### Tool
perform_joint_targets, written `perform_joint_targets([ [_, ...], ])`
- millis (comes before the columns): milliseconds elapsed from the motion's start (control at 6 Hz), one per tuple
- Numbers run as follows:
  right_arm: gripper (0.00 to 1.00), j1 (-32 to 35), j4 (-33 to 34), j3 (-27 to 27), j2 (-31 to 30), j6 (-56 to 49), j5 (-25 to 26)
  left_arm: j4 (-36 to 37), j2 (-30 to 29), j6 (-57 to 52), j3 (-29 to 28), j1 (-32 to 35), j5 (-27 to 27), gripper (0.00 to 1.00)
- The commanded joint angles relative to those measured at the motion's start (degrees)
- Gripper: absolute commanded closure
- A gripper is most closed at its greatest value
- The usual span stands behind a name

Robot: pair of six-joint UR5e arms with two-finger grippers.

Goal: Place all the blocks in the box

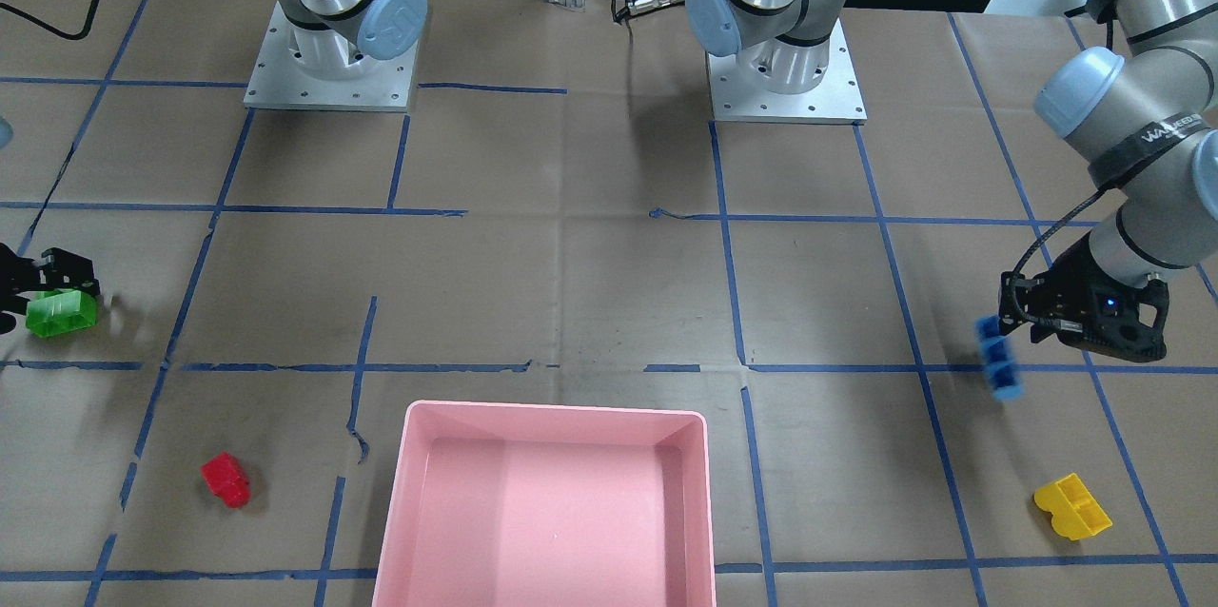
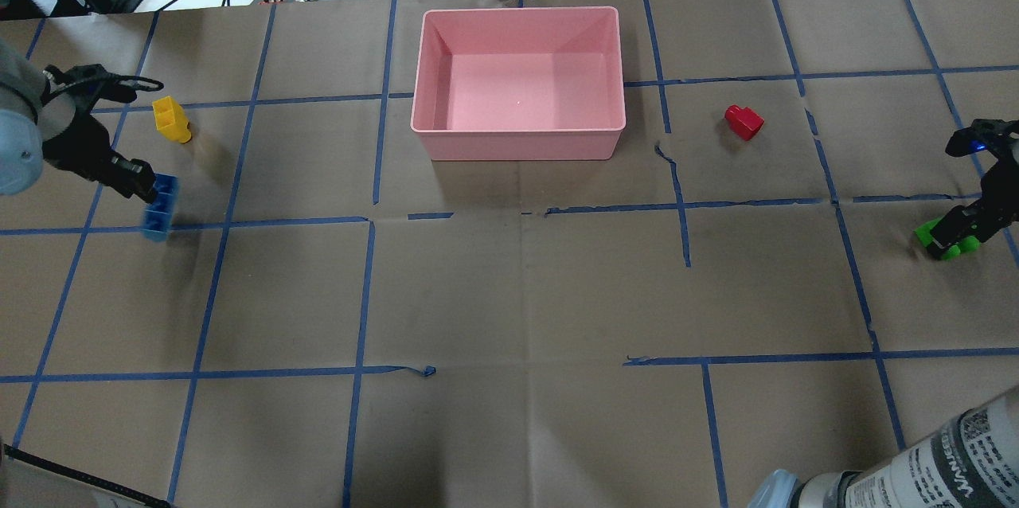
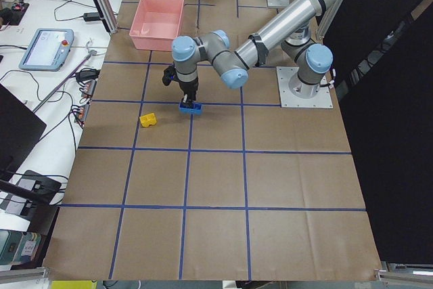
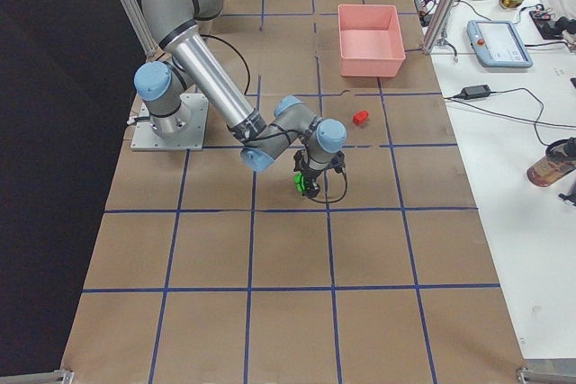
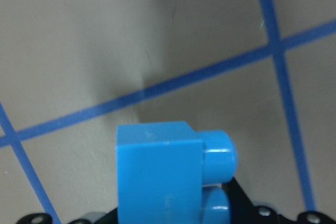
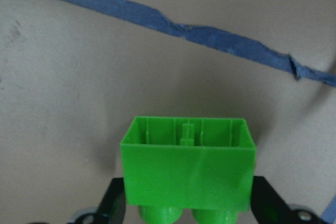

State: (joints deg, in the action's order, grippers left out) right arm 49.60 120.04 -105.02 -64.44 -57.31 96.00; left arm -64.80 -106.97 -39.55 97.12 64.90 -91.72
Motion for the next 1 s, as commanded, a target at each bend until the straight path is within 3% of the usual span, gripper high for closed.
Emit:
perform_joint_targets([
  [0,0.7,0.0,-0.3,0.2,-1.1,0.0,0.1,-4.1,-3.4,19.4,-11.6,13.7,0.5,1.0],
  [333,0.72,0.8,-0.9,1.8,-6.1,0.8,-0.6,-4.5,-6.5,27.1,-19.0,20.1,0.5,1.0],
  [500,0.72,2.2,-5.6,4.2,-7.6,2.6,-0.7,-5.9,-6.6,27.2,-18.8,20.0,0.2,0.01],
  [833,0.72,2.4,-7.1,4.8,-6.9,2.8,-0.7,-7.4,-6.3,27.2,-18.3,20.3,0.2,0.0],
])
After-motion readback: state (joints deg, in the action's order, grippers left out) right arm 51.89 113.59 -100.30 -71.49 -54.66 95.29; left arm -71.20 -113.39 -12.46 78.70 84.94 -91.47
